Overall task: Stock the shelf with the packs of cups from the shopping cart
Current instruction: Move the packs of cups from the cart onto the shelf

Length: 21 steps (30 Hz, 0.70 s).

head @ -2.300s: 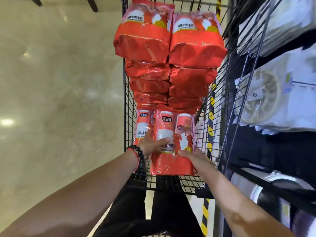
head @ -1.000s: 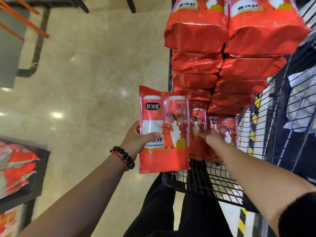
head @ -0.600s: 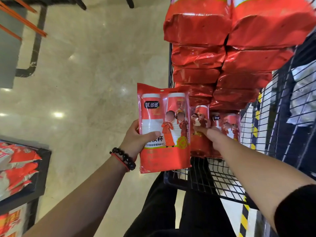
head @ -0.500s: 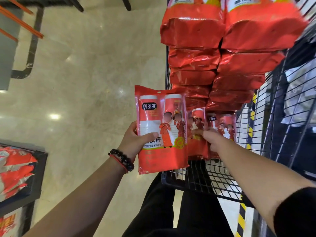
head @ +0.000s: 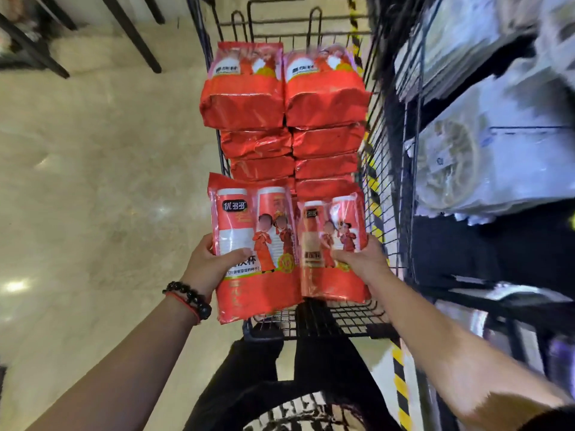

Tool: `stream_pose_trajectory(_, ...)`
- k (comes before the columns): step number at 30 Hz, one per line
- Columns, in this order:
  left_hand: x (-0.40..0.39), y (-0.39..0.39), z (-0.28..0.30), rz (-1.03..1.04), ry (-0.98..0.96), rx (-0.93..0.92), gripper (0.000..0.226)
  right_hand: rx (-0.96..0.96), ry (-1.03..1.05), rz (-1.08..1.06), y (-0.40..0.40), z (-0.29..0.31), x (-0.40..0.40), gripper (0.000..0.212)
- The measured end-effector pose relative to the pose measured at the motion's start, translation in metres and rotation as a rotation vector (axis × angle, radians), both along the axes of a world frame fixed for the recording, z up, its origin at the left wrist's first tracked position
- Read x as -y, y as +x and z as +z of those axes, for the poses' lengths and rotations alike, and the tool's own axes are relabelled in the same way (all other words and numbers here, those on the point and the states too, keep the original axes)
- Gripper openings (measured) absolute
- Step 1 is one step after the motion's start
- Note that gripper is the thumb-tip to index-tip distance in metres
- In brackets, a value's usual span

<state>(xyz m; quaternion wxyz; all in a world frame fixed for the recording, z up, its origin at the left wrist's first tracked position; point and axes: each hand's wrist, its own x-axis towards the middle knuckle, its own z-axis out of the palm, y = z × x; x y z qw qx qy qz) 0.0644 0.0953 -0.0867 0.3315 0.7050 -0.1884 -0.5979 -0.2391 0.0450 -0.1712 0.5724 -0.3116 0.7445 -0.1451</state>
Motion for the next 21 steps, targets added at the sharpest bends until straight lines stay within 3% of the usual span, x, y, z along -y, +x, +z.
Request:
stream_pose_trajectory(3,0.015,-0.019,0.015,-0.116,-0.074,-0.027,0.091,-0.004,-0.11,-0.086,-0.031,0.039,-0.007,0.068)
stream_pose_trajectory(6,0.025,-0.033,0.03,-0.251,-0.162,-0.065,0.071,0.01,-0.29,-0.173,-0.051,0.082,-0.032,0.038)
stream_pose_trajectory(8,0.026,-0.037,0.039,-0.335,-0.215,-0.075,0.074,0.009,-0.388,-0.207,-0.055,0.109,-0.059,0.03)
stream_pose_trajectory(12,0.018,-0.049,0.058,-0.487,-0.324,-0.084,0.077,-0.003,-0.508,-0.388,-0.058,0.14,-0.129,0.041)
stream_pose_trajectory(21,-0.038,-0.124,0.092,-0.814,-0.382,-0.125,0.083,-0.09,-0.65,-0.804,-0.069,0.185,-0.301,0.045)
